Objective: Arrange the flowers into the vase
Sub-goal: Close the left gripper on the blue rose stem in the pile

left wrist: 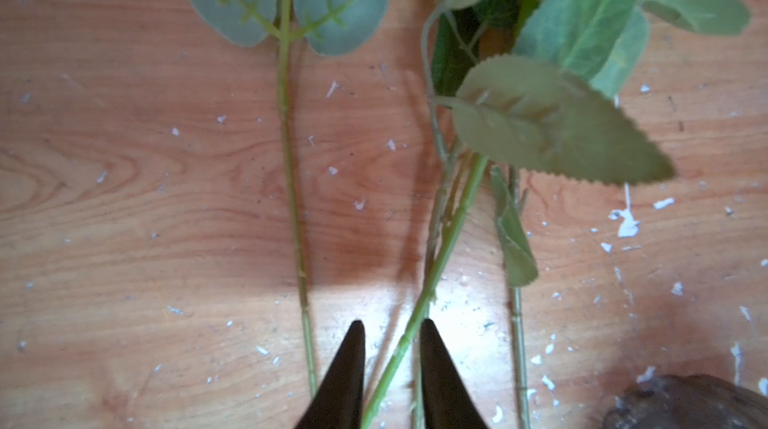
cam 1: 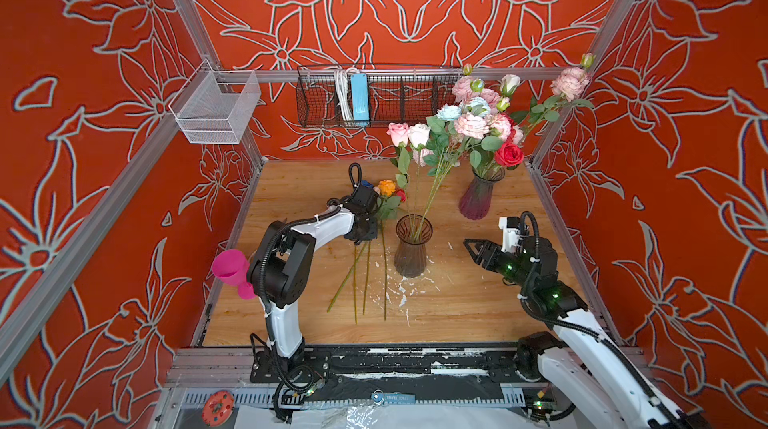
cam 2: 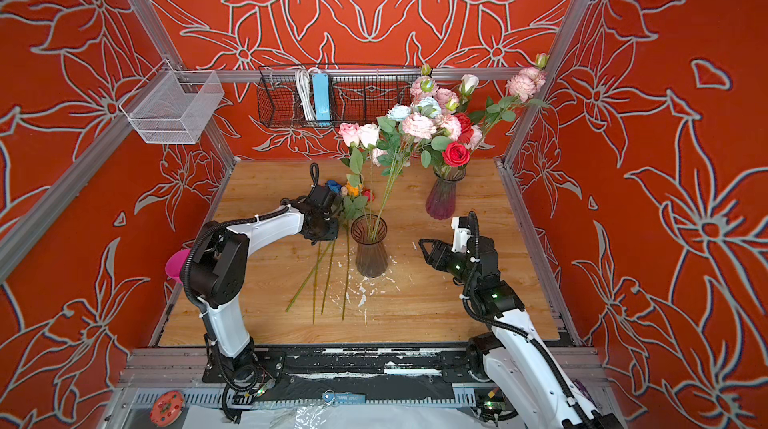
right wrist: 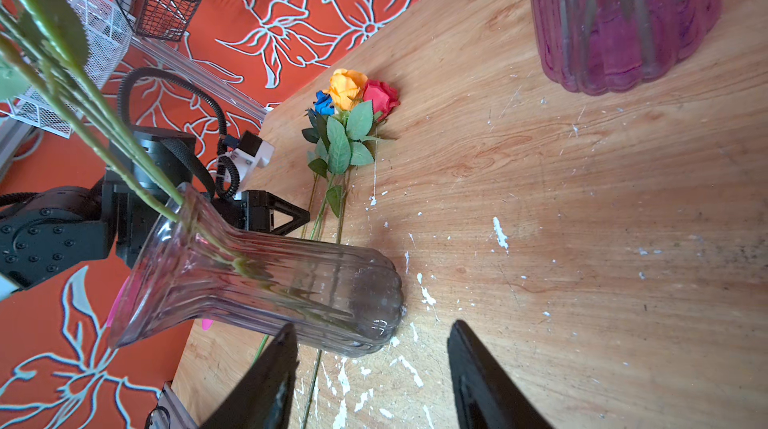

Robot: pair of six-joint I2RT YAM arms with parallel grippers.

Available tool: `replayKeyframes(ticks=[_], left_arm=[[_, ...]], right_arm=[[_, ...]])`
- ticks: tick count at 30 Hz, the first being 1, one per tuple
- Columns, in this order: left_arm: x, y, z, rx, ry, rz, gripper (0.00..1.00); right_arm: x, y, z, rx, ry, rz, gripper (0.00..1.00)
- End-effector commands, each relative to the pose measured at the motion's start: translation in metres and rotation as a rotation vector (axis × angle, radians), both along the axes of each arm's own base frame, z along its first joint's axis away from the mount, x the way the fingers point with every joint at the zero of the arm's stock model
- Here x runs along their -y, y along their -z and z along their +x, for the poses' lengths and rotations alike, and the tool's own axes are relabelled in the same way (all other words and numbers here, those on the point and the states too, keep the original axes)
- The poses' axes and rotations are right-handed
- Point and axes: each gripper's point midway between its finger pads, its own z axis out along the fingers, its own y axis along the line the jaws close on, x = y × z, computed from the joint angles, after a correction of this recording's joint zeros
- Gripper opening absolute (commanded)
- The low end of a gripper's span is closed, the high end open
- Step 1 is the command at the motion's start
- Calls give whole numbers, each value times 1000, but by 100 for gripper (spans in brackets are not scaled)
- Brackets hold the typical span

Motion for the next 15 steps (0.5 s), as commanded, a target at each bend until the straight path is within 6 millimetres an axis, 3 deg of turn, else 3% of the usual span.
replayKeyframes(ticks=[1, 6, 15], left_arm=[[-9, -7, 1, -9, -48, -5, 29], [-35, 3, 8, -70, -141, 40, 29], [-40, 30, -8, -183, -145, 74, 28]], right_arm=[[0, -12, 4, 37, 8, -5, 59], [-2, -10, 6, 34, -2, -5, 59], [1, -7, 2, 34, 1, -23, 59]])
